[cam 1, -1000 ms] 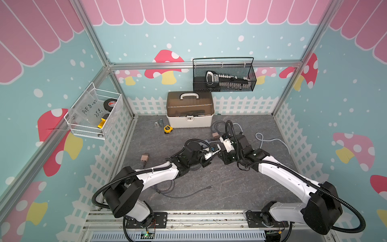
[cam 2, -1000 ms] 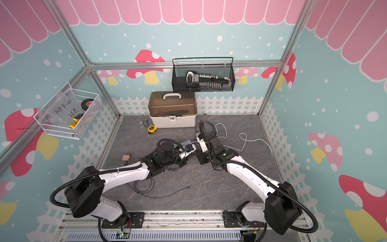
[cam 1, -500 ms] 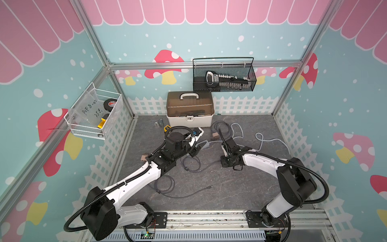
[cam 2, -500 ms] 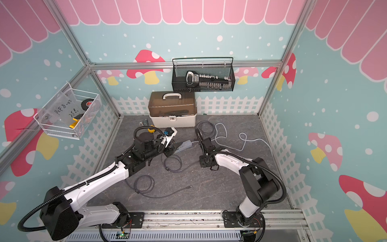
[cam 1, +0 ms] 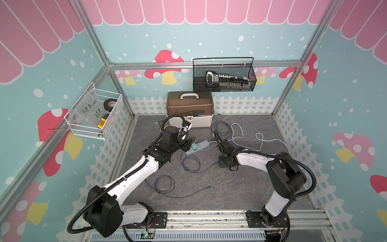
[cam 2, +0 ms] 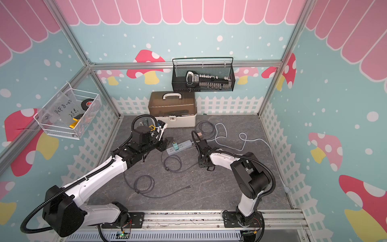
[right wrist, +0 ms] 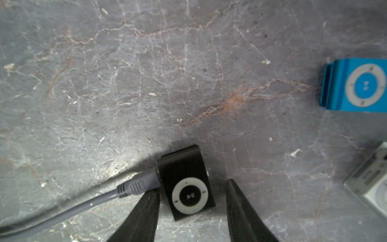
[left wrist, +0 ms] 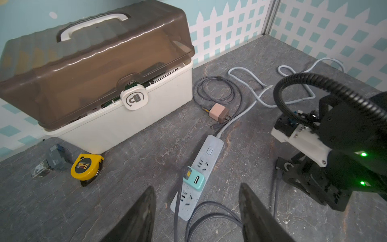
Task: Charge mp3
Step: Place the MP3 player at the center of the board, then pick up the plug from the center of the board.
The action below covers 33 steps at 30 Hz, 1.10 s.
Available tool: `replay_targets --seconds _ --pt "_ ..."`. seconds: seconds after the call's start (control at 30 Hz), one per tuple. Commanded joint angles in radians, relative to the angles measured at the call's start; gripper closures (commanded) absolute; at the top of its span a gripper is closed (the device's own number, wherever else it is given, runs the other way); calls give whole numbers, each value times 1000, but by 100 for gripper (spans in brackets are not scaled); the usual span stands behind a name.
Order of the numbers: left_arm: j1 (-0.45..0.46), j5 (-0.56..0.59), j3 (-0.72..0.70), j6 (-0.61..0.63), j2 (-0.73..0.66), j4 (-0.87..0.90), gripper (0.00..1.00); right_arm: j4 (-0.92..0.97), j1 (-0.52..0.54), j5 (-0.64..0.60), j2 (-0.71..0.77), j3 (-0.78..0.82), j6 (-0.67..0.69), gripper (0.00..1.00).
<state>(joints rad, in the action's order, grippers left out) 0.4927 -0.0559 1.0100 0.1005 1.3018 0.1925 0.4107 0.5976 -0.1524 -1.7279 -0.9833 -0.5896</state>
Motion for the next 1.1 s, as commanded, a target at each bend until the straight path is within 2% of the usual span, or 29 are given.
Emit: replay_targets --seconds 0.0,0.07,0.1,0.23,0.37,0.5,0.63,0.7,0.93,1.07 --pt "-16 -5 52 -13 16 19 38 44 3 -39 63 -15 74 45" --pt "-26 -12 75 -10 31 22 38 62 3 -47 105 -32 154 38" --pt "-31 -17 87 -10 39 22 38 74 2 -63 122 -42 182 26" --pt "-65 -51 158 -27 85 47 38 78 -20 -119 171 -91 311 19" --pt "-119 -90 237 -96 148 86 38 54 -99 5 78 -243 424 23" --pt "-143 -139 272 -130 187 86 36 68 -179 121 -128 -482 459 35" --pt "-153 -138 267 -122 191 90 35 101 -202 231 -316 -678 496 43" --pt "-156 -134 262 -117 192 96 35 134 -201 253 -381 -752 500 43" --pt "-179 -125 249 -114 204 100 35 141 -203 264 -504 -823 459 42" --pt "-188 -133 263 -108 224 107 35 130 -203 226 -538 -830 453 42"
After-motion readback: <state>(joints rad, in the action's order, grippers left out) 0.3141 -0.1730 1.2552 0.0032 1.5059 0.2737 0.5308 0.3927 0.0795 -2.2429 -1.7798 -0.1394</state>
